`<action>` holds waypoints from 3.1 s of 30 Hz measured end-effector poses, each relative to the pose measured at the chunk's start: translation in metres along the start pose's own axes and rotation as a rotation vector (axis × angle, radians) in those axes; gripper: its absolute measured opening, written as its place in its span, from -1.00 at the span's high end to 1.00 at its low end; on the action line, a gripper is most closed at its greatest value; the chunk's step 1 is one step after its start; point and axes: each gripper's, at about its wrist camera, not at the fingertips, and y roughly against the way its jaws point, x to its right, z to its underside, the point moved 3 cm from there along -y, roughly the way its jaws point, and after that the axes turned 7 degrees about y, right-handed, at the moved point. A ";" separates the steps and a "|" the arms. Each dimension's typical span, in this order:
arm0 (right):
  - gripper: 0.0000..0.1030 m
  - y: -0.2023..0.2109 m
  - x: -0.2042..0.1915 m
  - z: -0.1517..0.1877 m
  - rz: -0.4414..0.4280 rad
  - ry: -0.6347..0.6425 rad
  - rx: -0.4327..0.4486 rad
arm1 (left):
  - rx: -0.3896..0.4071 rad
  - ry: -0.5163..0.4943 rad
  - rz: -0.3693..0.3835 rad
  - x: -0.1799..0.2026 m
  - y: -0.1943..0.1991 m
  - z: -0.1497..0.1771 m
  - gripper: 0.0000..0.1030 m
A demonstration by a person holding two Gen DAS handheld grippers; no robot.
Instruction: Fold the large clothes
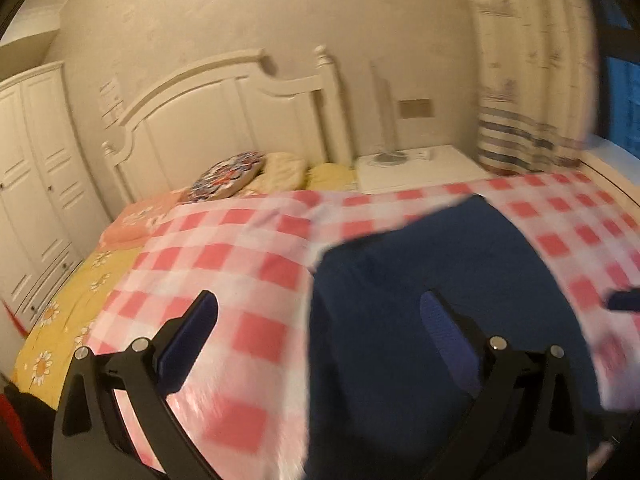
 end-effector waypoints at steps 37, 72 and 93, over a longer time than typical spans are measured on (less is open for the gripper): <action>-0.91 -0.032 -0.027 0.047 0.011 -0.001 -0.076 | -0.174 0.092 0.136 0.001 -0.029 0.087 -0.96; -0.40 -0.026 0.082 0.058 -0.002 -0.462 0.046 | -0.460 0.557 0.617 0.012 -0.115 0.042 -0.44; -0.87 0.081 0.079 0.081 0.393 -0.444 0.089 | 0.020 0.246 0.114 0.086 0.008 -0.009 -0.96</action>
